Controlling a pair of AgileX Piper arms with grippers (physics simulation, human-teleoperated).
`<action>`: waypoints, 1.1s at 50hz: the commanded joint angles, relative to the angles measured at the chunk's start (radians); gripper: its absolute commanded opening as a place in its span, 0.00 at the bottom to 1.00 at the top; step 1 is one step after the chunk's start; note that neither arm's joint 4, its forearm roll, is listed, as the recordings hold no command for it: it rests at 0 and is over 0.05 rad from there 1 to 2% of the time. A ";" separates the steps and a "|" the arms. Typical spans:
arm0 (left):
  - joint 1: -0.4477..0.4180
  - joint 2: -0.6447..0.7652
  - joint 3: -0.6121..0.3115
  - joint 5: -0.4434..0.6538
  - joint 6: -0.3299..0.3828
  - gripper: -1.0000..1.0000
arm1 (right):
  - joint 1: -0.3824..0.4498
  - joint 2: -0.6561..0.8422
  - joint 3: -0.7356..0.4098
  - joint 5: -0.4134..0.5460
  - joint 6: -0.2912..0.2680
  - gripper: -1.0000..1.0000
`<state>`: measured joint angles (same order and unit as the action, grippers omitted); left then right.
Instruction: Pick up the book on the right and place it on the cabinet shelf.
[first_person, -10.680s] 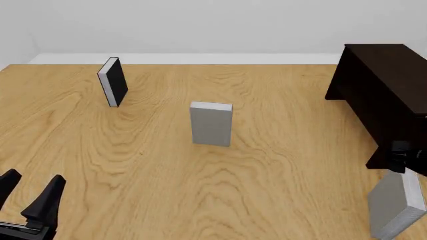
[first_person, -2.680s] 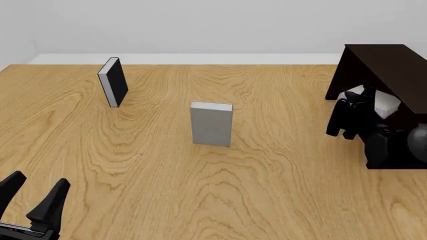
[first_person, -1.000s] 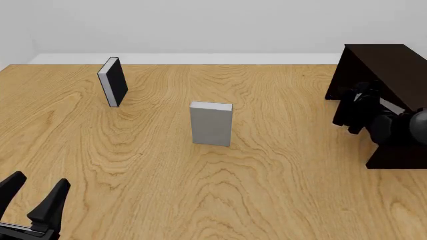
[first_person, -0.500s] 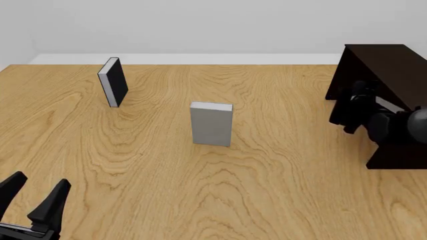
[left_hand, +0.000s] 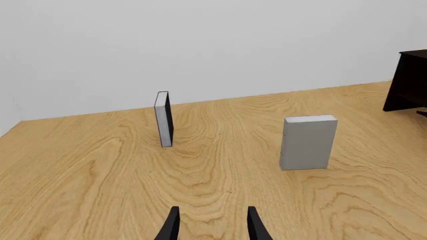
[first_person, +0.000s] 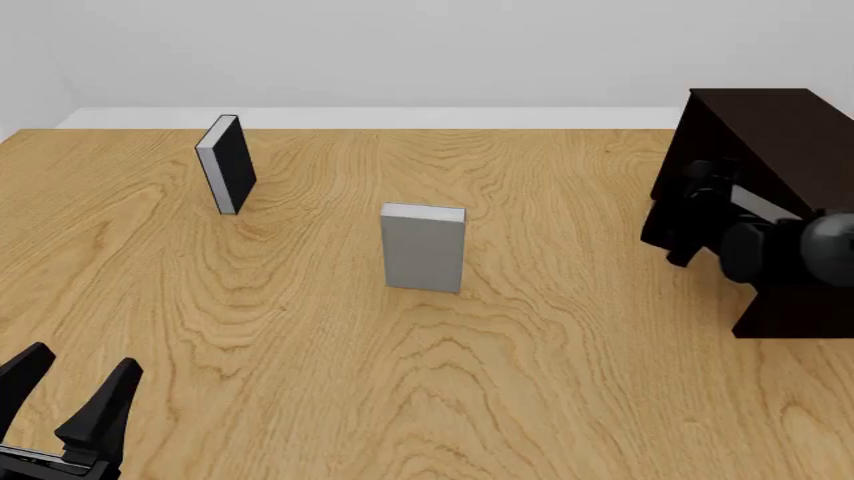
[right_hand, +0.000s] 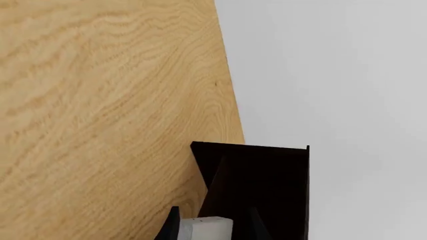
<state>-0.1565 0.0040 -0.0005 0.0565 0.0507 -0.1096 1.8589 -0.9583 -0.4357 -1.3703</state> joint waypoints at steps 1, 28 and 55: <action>-0.001 0.000 0.000 0.000 -0.002 1.00 | 0.018 -0.001 -0.003 0.014 0.014 1.00; -0.001 0.001 0.000 0.000 -0.002 1.00 | 0.007 0.003 -0.062 0.025 0.025 1.00; -0.003 0.000 0.000 0.001 -0.006 1.00 | -0.053 0.004 -0.033 0.013 -0.004 1.00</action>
<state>-0.1577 0.0041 -0.0004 0.0570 0.0454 -0.1250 1.8714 -1.0146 -0.4118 -1.3673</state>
